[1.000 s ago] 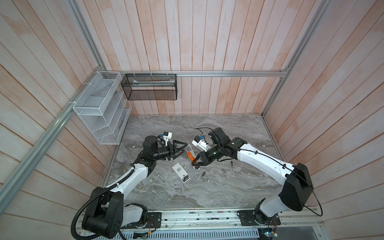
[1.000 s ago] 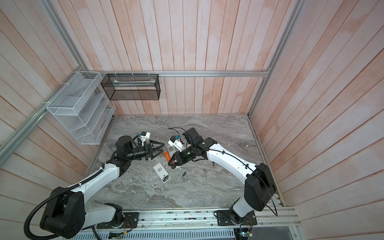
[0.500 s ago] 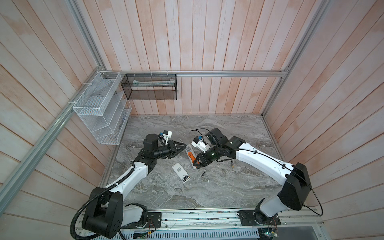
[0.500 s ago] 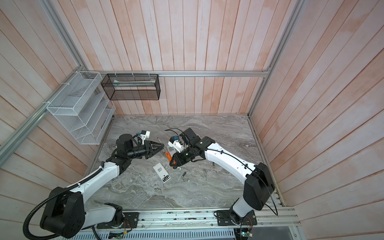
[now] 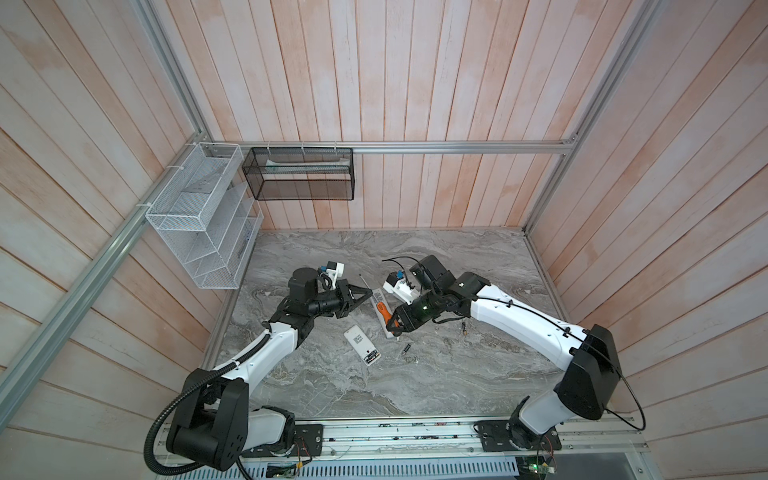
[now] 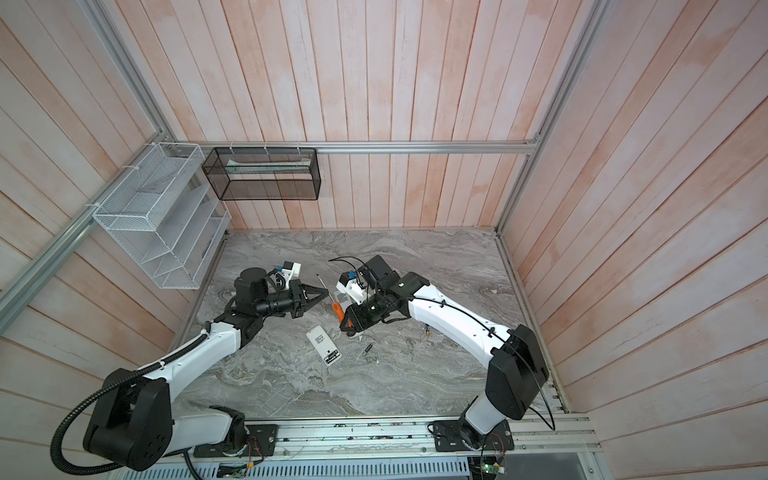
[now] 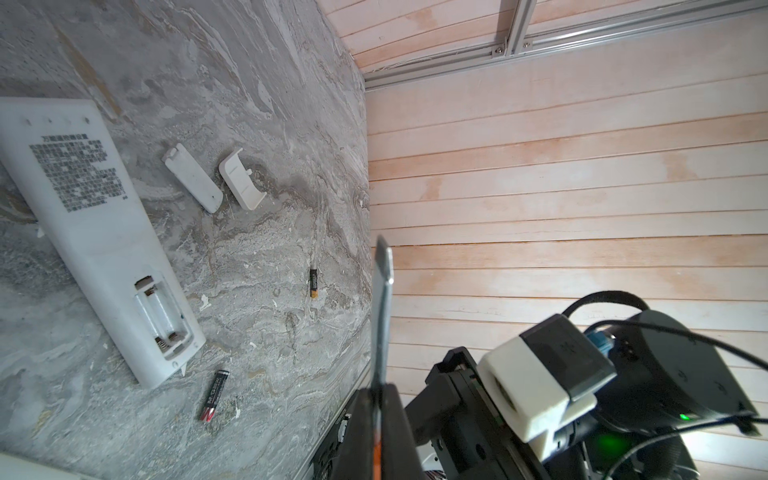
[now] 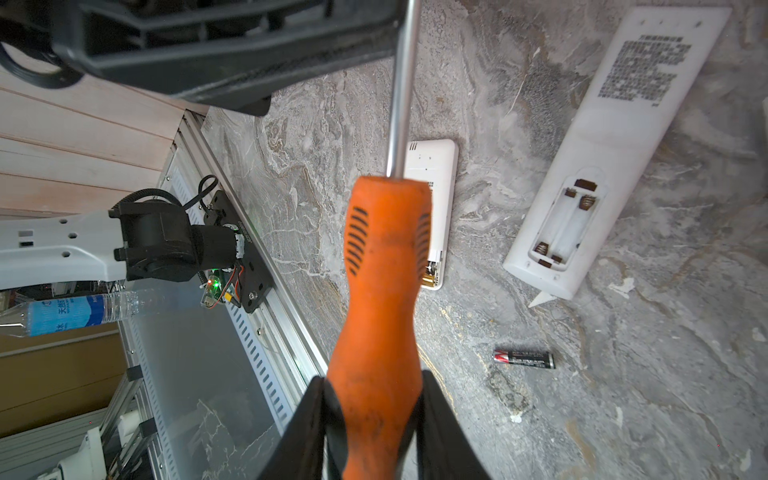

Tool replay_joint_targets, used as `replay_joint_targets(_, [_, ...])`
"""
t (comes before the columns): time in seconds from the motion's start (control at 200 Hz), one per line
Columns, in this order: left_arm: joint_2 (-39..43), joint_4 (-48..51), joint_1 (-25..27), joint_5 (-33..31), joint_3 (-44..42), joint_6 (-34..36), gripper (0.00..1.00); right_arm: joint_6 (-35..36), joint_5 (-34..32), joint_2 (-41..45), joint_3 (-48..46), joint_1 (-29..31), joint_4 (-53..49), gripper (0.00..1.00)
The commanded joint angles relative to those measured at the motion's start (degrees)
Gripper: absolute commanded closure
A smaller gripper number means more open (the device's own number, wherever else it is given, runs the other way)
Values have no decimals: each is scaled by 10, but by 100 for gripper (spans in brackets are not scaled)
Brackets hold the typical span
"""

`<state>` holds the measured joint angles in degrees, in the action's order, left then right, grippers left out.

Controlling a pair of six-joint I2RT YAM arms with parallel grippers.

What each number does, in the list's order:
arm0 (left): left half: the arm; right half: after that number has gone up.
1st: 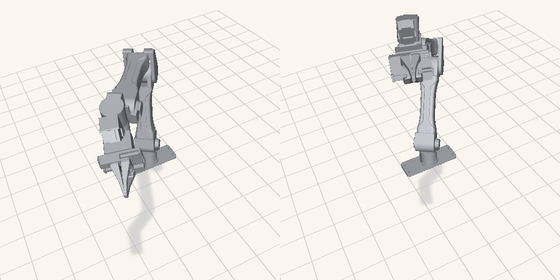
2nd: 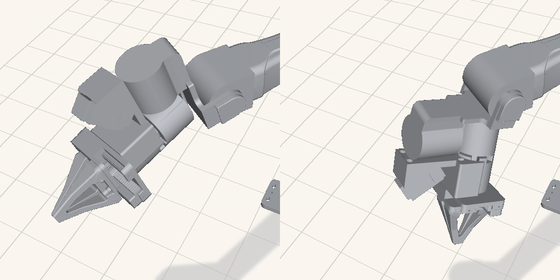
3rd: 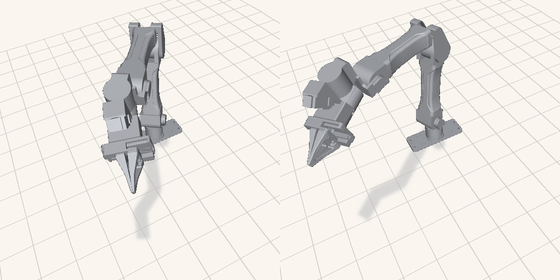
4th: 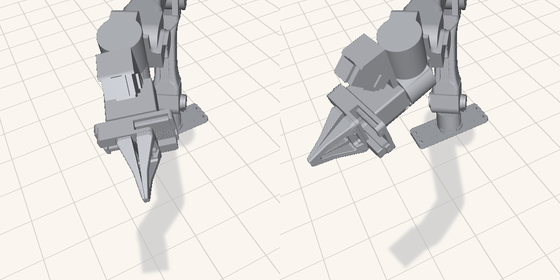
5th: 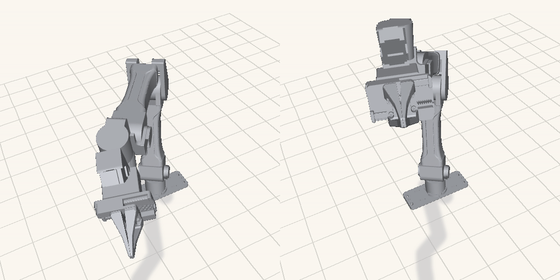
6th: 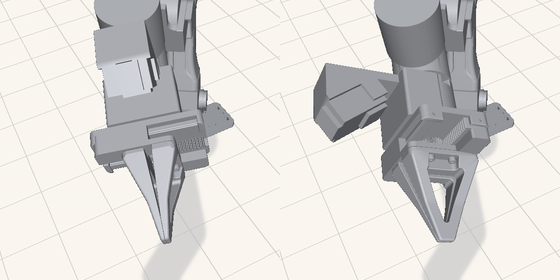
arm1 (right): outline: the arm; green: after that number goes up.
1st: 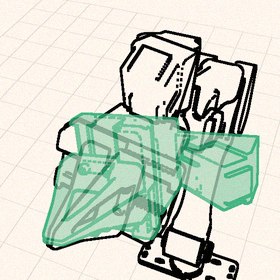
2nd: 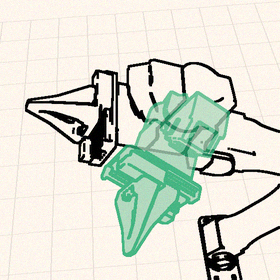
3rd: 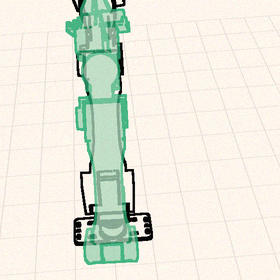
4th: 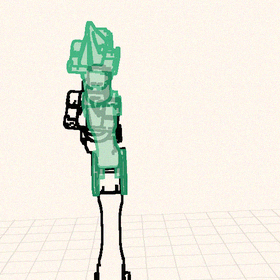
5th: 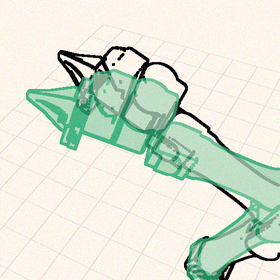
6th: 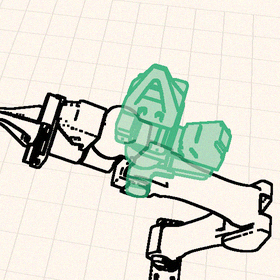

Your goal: Unload the batteries from the remote control

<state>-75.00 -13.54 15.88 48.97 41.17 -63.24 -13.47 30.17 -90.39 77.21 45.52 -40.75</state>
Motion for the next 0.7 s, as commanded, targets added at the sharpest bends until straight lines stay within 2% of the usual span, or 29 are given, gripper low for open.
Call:
replay_joint_targets(0.0, [-6,-22,2,7,16,-5,100,9,-10,-11,24,4,1,90])
replay_joint_targets(0.19, [-19,-27,2,12,22,-8,99,18,-21,-15,36,4,-6,91])
replay_joint_targets(0.245, [-24,-27,2,11,24,-9,85,22,-20,-17,42,3,-10,91])
replay_joint_targets(0.29, [-27,-29,2,9,25,-11,61,24,-17,-20,47,3,-13,92])
replay_joint_targets(0.31, [-29,-29,2,8,26,-12,54,25,-16,-21,48,3,-13,92])
replay_joint_targets(0.37, [-34,-36,2,9,28,-15,47,27,-13,-23,52,4,-17,92])
replay_joint_targets(0.53, [-44,-33,2,5,39,-14,45,31,-7,-26,53,4,-19,92])
replay_joint_targets(0.695, [-54,-30,1,-12,46,-15,57,42,7,-30,53,3,-25,93])
